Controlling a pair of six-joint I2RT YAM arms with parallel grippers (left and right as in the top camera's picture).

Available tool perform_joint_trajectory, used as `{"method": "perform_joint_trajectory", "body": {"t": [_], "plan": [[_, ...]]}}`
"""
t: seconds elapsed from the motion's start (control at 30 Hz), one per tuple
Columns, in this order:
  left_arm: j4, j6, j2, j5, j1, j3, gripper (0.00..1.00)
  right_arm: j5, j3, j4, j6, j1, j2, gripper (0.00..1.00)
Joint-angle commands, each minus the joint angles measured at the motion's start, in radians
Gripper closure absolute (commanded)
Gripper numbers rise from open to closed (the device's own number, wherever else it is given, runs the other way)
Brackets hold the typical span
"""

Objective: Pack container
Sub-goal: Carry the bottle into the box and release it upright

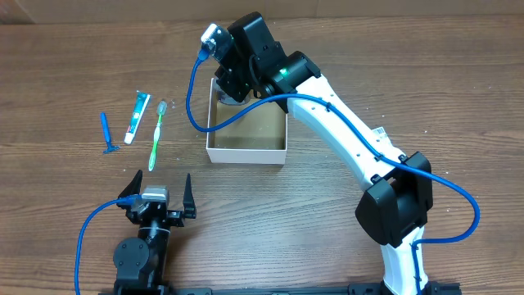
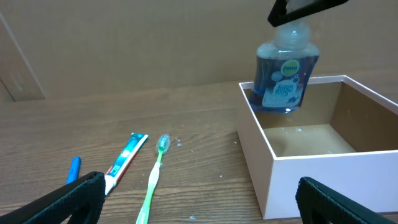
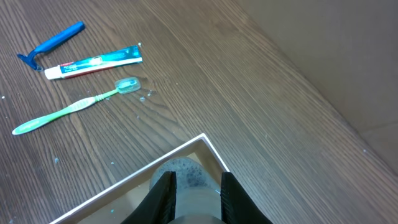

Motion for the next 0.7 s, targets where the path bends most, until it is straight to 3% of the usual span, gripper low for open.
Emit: {"method": "perform_joint_trajectory", "body": {"t": [0.0, 0.67], "plan": [[-0.001, 0.012, 0.002, 0.014, -0.004, -0.002, 0.00, -0.036, 0.043, 0.028, -0.006, -0.001, 0.024, 0.87], [-0.001, 0.012, 0.002, 0.014, -0.004, -0.002, 0.00, -0.069, 0.041, 0.097, 0.024, 0.000, 0.106, 0.86]]}}
